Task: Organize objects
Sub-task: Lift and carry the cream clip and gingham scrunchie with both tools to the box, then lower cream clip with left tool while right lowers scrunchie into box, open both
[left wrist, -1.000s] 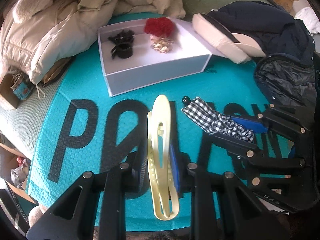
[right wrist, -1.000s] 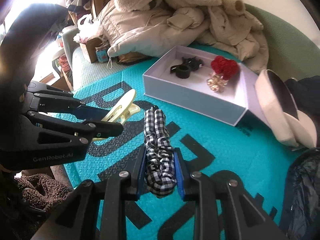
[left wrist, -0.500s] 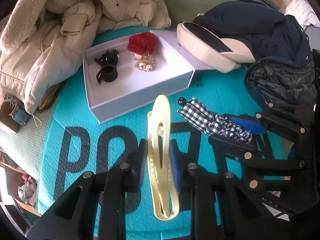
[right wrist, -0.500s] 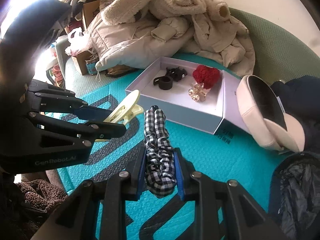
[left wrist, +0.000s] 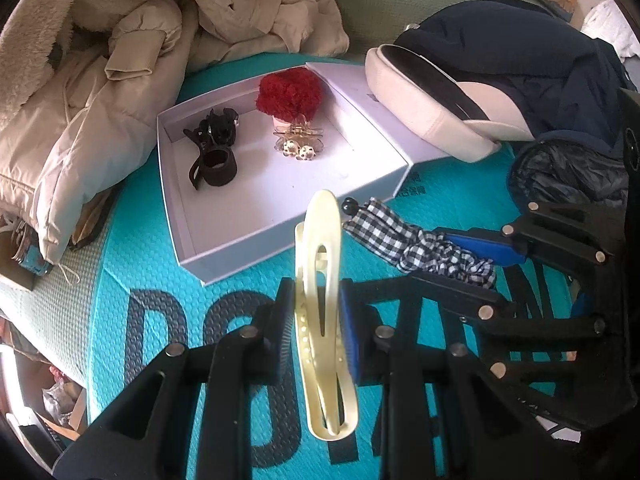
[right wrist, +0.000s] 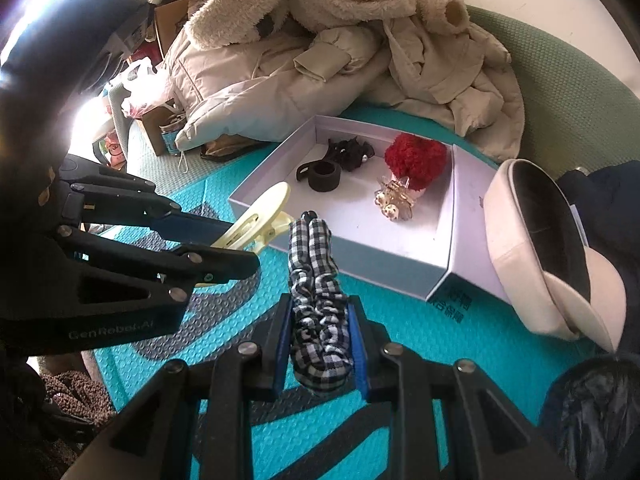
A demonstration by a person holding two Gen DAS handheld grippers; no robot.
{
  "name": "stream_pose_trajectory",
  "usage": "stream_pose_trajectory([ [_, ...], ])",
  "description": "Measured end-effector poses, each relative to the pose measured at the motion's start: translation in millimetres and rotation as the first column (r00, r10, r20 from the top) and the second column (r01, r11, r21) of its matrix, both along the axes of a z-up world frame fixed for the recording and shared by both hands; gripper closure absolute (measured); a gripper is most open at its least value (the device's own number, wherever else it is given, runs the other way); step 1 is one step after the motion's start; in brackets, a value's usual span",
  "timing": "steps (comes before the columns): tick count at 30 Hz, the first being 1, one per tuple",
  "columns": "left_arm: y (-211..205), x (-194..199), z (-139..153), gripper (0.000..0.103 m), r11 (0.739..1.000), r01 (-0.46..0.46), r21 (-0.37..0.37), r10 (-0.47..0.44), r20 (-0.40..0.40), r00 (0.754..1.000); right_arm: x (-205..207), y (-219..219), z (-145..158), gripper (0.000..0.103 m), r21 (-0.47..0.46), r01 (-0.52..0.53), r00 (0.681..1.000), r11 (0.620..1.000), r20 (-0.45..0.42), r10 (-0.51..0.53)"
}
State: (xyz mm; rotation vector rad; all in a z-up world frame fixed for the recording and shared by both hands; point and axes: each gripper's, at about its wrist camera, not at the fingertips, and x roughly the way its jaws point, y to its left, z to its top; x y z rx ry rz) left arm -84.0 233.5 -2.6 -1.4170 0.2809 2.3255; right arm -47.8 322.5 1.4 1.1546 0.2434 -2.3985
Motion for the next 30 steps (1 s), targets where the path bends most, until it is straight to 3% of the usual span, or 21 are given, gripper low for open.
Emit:
stream_pose_trajectory([
  [30, -15.6, -126.1, -26.9, 0.082, 0.999, -0.047, 0.007, 0.046, 0.04, 0.998, -123.4, -21.4, -21.2, 0.078, -0.004, -0.018, 0.999, 1.0, 0.037, 0.018],
])
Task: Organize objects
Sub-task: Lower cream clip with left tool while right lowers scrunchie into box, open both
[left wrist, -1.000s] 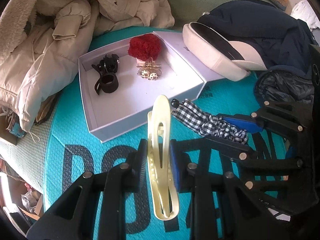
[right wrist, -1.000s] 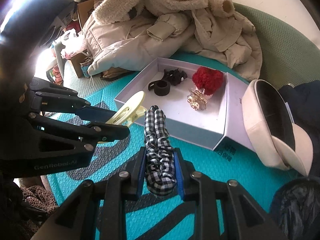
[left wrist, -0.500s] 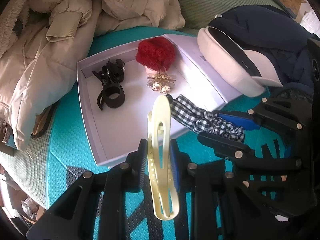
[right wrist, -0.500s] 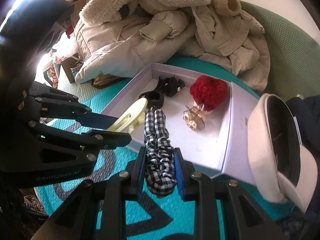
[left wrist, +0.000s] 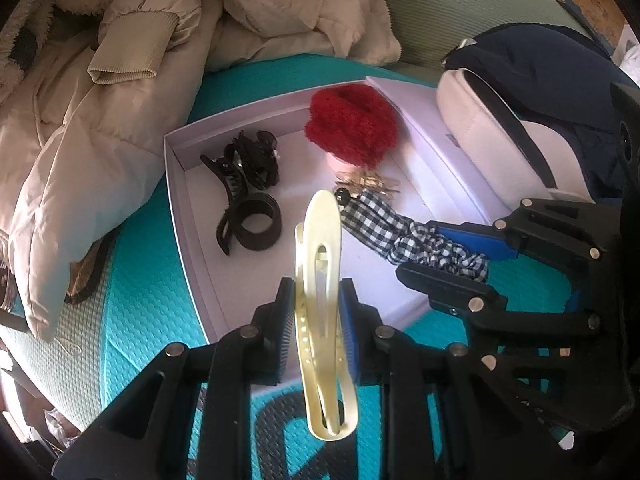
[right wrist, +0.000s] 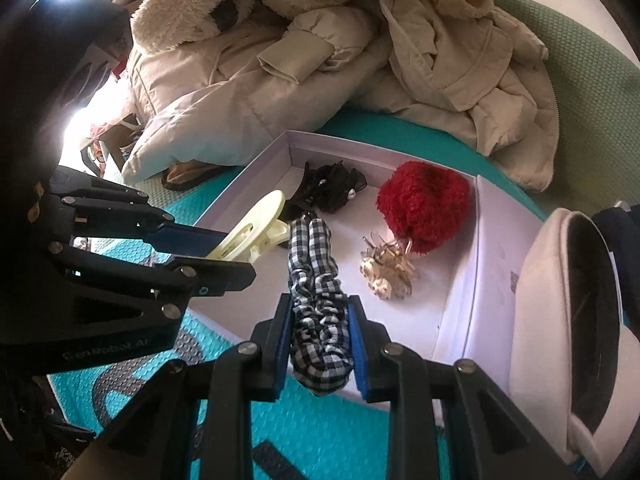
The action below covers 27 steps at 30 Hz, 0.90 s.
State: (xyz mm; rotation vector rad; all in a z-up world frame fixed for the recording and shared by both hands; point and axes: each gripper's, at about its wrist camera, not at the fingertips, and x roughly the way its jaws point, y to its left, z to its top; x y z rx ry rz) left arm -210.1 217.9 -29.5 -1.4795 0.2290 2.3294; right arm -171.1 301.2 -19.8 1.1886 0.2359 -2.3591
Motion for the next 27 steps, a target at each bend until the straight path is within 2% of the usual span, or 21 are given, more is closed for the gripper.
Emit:
stream_pose_trajectory([
  [16, -14.0, -51.1, -16.5, 0.082, 0.999, -0.032, -0.008, 0.032, -0.017, 0.999, -51.0, -9.7, -11.8, 0.078, 0.017, 0.007, 1.0, 1.0, -0.005, -0.007],
  [27, -10.0, -83.0, -17.1, 0.082, 0.999, -0.007, -0.051, 0.004, -0.062, 0.998, -82.7, -18.0, -9.5, 0.078, 0.027, 0.017, 0.999, 0.999, -0.027, -0.017],
])
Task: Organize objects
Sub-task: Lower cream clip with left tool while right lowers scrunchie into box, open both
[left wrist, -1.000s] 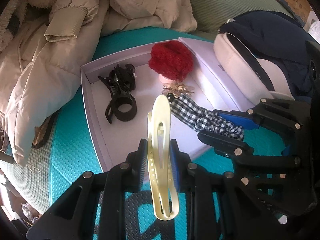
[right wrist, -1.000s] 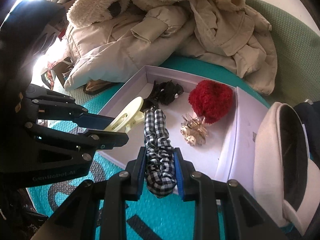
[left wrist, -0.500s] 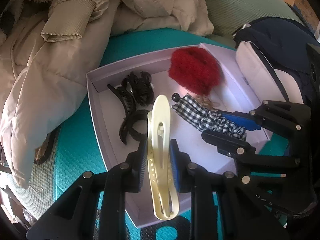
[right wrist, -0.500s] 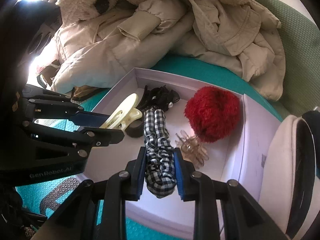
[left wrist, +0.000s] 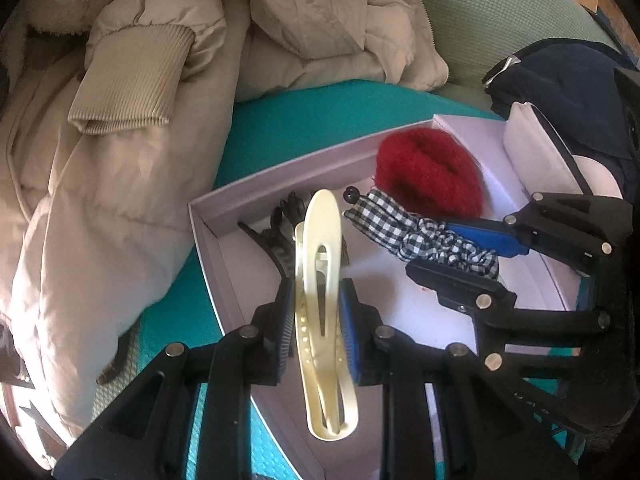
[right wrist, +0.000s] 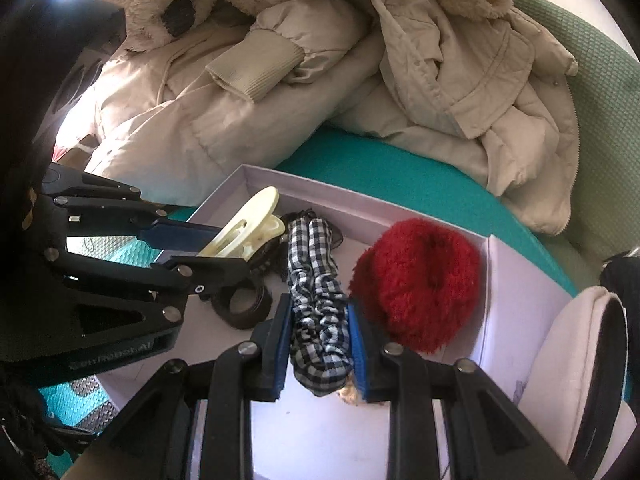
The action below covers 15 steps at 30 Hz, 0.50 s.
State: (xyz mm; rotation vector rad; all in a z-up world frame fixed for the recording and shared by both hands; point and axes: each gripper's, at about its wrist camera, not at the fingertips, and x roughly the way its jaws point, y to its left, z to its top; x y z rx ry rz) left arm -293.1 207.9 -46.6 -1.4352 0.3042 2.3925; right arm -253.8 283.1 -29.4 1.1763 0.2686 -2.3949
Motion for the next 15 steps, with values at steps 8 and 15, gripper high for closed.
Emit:
stream_pose_trajectory([
  [8, -2.0, -11.8, -16.7, 0.082, 1.0, -0.004, 0.013, 0.003, 0.039, 0.999, -8.6, -0.9, -11.8, 0.078, 0.006, 0.012, 1.0, 1.0, 0.024, -0.012],
  [15, -0.8, -11.9, -27.9, 0.082, 0.999, -0.01, 0.035, 0.007, 0.064, 0.998, -10.8, -1.3, -21.5, 0.078, 0.011, 0.02, 0.999, 1.0, 0.041, -0.02],
])
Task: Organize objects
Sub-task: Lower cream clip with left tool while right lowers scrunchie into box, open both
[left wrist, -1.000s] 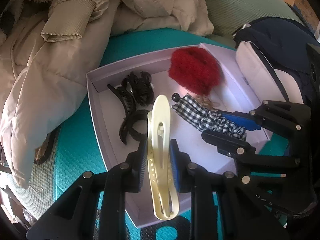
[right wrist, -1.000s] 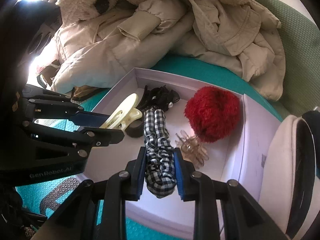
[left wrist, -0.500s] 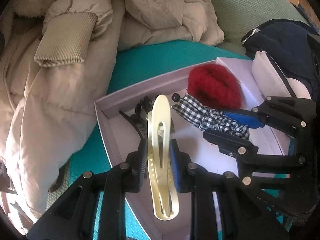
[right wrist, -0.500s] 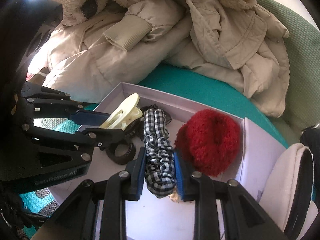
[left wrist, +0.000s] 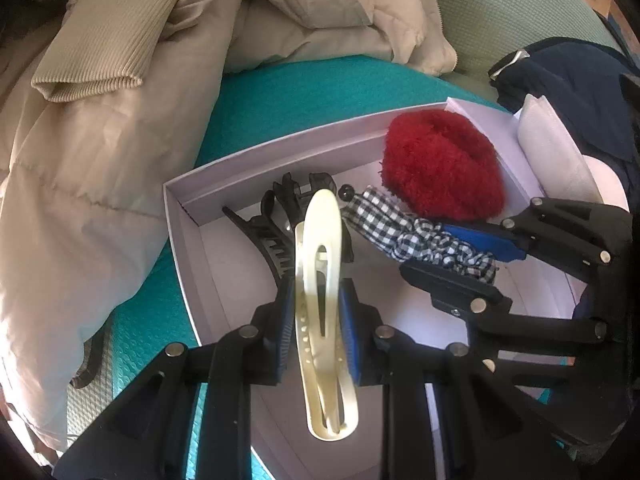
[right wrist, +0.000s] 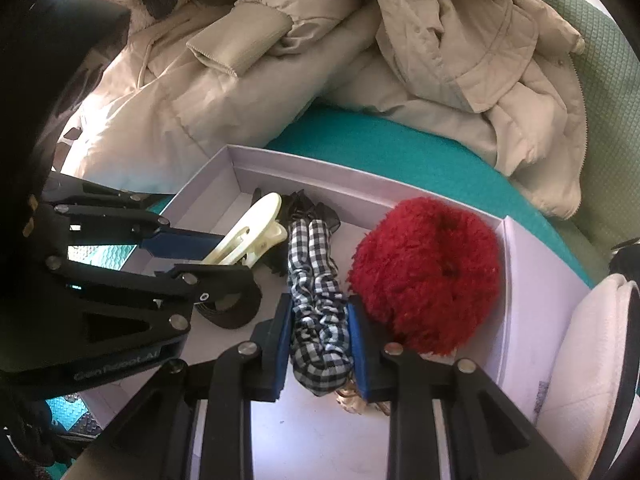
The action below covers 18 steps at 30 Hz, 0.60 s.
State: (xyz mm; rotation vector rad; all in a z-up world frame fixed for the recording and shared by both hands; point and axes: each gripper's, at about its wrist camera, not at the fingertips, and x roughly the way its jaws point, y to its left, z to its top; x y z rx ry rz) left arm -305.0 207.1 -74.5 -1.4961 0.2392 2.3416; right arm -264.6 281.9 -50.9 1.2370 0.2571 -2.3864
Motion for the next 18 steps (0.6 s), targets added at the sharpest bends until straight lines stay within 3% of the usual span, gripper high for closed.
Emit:
stream_pose_trajectory([
  [18, -3.7, 5.8, -0.8, 0.082, 1.0, 0.007, 0.026, -0.007, 0.014, 1.0, -1.4, 0.8, -4.8, 0.076, 0.004, 0.019, 1.0, 1.0, 0.005, -0.019],
])
